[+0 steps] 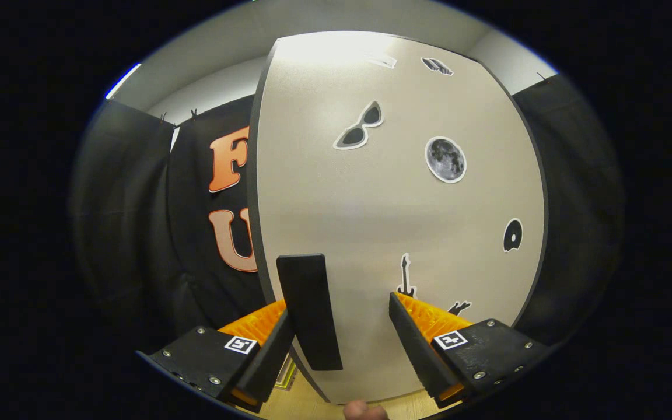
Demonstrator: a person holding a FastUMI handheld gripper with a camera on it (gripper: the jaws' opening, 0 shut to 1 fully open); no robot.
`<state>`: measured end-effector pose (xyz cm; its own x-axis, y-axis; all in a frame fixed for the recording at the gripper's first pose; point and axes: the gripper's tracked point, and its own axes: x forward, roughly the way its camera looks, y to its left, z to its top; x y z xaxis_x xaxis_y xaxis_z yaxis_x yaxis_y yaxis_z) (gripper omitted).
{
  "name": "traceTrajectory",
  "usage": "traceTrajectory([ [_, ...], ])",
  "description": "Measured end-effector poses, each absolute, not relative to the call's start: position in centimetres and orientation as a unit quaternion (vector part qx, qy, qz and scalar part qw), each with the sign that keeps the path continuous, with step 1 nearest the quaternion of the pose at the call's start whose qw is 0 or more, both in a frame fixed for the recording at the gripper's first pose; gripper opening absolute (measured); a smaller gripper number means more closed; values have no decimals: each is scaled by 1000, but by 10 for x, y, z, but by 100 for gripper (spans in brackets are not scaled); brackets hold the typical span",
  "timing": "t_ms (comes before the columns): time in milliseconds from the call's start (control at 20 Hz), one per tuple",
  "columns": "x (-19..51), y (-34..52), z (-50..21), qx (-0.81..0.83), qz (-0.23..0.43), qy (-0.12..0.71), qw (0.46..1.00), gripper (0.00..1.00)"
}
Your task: Open the shoe cabinet door, grab the shoes and put them into the shoe cabinet, then close the shoe cabinet door.
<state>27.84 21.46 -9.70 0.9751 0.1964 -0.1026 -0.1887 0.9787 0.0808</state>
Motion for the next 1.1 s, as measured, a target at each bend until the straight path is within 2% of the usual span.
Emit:
traceTrajectory([
  [600, 269, 217, -96, 36, 90, 69, 993, 95],
  [900, 193, 208, -77, 51, 117, 68, 989, 95],
  [1100, 140, 170, -70, 18, 96, 63, 993, 95],
])
